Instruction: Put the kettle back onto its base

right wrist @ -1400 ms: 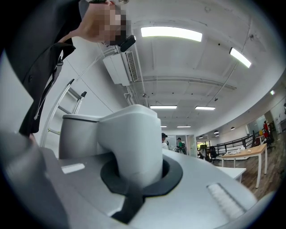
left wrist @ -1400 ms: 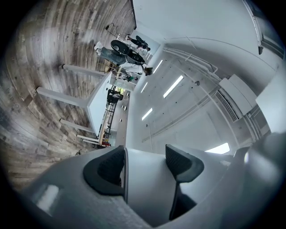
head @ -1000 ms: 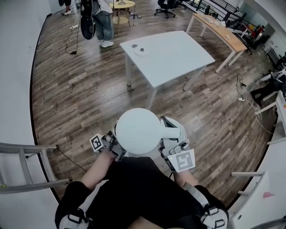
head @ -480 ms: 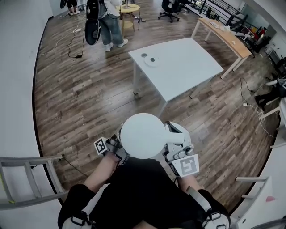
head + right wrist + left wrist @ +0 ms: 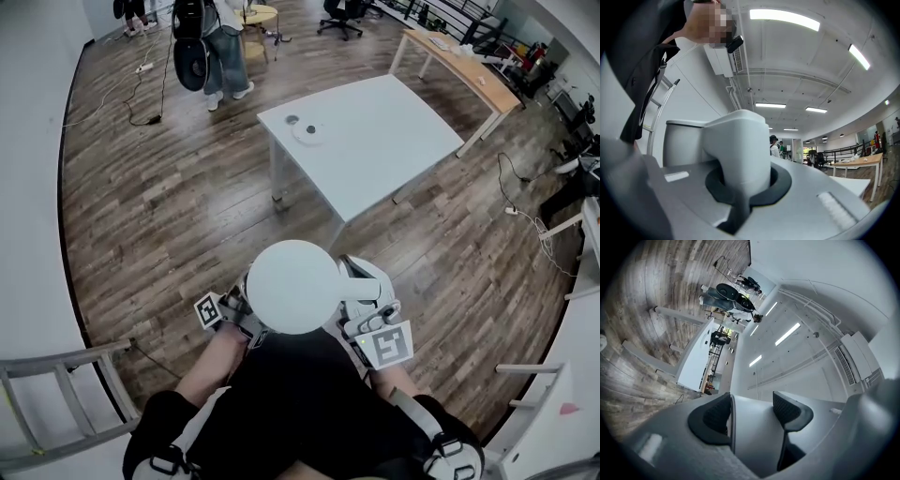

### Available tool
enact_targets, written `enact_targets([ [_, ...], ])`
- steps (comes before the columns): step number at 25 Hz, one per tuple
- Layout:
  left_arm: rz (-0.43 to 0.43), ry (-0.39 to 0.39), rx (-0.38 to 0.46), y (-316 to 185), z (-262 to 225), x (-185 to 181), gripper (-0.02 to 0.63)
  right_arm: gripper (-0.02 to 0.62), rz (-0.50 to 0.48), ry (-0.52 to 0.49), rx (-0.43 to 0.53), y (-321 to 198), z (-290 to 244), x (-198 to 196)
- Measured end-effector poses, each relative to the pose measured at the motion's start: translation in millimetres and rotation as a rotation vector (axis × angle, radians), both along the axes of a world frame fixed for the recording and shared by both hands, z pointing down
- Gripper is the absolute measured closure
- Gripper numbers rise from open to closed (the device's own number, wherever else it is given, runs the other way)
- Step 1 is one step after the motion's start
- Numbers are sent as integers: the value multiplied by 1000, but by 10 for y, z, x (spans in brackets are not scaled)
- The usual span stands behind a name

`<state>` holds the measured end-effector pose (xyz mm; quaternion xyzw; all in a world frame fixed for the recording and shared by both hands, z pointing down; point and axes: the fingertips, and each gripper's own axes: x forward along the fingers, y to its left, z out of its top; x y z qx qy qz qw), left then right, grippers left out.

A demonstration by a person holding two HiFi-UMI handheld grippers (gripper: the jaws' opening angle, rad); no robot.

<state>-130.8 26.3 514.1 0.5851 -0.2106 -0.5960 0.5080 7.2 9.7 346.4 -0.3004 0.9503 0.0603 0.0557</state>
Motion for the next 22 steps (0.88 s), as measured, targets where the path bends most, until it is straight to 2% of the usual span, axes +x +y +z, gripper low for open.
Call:
enact_targets([
  [13,-158,-72,15,-1009,-128,-678,324,592,-161,-73,19,-1216,-20,-589],
  [22,-154,-75,-3,-1750,-40,-765,324,592,-157,-87,0,-1986,73,-672],
])
